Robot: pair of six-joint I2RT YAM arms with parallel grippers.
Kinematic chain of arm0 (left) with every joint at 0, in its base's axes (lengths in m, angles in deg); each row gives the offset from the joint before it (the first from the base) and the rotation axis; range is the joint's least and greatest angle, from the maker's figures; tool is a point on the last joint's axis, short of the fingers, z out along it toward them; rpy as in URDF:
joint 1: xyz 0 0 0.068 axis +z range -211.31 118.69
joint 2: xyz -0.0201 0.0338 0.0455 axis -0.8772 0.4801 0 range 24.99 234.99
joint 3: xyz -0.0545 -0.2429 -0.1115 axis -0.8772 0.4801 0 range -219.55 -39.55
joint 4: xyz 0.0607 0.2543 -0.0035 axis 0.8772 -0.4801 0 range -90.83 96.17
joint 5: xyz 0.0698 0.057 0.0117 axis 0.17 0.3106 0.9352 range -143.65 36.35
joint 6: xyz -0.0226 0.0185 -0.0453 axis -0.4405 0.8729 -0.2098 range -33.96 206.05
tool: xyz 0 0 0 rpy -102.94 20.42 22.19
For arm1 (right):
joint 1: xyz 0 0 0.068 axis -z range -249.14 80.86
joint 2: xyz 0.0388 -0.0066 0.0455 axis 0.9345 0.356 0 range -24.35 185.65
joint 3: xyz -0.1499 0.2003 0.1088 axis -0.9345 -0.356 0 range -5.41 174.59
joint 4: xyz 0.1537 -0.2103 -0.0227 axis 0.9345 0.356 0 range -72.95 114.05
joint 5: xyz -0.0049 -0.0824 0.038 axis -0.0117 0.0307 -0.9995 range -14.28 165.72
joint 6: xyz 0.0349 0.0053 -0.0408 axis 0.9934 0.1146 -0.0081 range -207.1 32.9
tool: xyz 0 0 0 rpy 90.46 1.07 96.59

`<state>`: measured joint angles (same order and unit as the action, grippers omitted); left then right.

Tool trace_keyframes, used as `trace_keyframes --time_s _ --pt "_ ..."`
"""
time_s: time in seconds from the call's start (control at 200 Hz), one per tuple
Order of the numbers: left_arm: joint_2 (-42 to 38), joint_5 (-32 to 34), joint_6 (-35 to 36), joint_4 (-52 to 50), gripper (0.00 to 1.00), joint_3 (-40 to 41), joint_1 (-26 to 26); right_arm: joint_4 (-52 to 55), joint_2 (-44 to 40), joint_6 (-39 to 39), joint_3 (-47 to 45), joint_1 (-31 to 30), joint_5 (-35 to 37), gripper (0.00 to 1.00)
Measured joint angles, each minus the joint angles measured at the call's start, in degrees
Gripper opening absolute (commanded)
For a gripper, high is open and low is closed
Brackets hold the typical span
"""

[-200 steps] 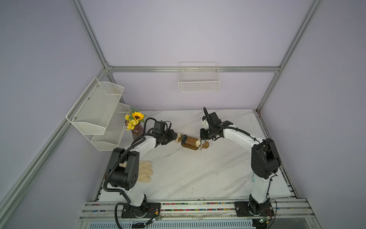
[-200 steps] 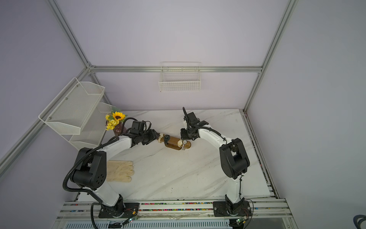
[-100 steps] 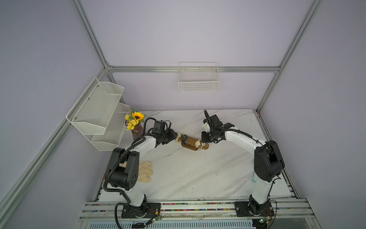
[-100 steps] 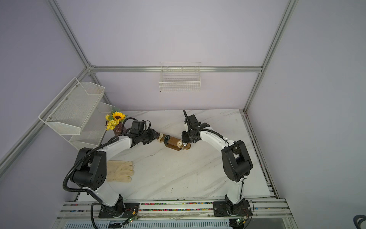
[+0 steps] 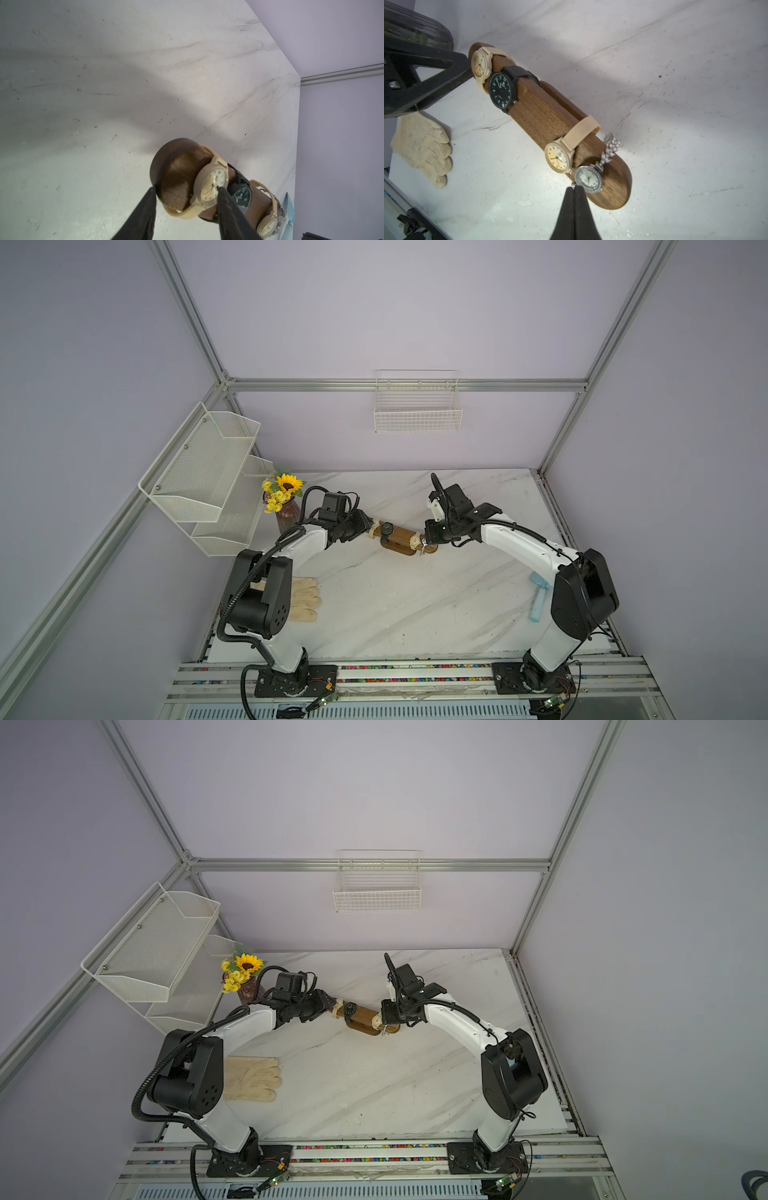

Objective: Place watch on stand
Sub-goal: Adjust the watch on the stand.

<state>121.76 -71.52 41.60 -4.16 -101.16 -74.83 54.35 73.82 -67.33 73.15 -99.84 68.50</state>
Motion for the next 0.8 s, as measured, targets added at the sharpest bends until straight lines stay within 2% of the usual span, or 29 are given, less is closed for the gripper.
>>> trace_keyframes --time_s 0.31,0.8 --pt "0.02 -0.57 -0.02 0.44 0.47 0.44 0.00 -0.39 5.22 -0.11 1.90 0.00 3.15 0.00" --pt "0.79 -1.25 -0.81 0.83 0.47 0.44 0.00 -0.79 4.00 0.13 0.07 -1.07 1.36 0.00"
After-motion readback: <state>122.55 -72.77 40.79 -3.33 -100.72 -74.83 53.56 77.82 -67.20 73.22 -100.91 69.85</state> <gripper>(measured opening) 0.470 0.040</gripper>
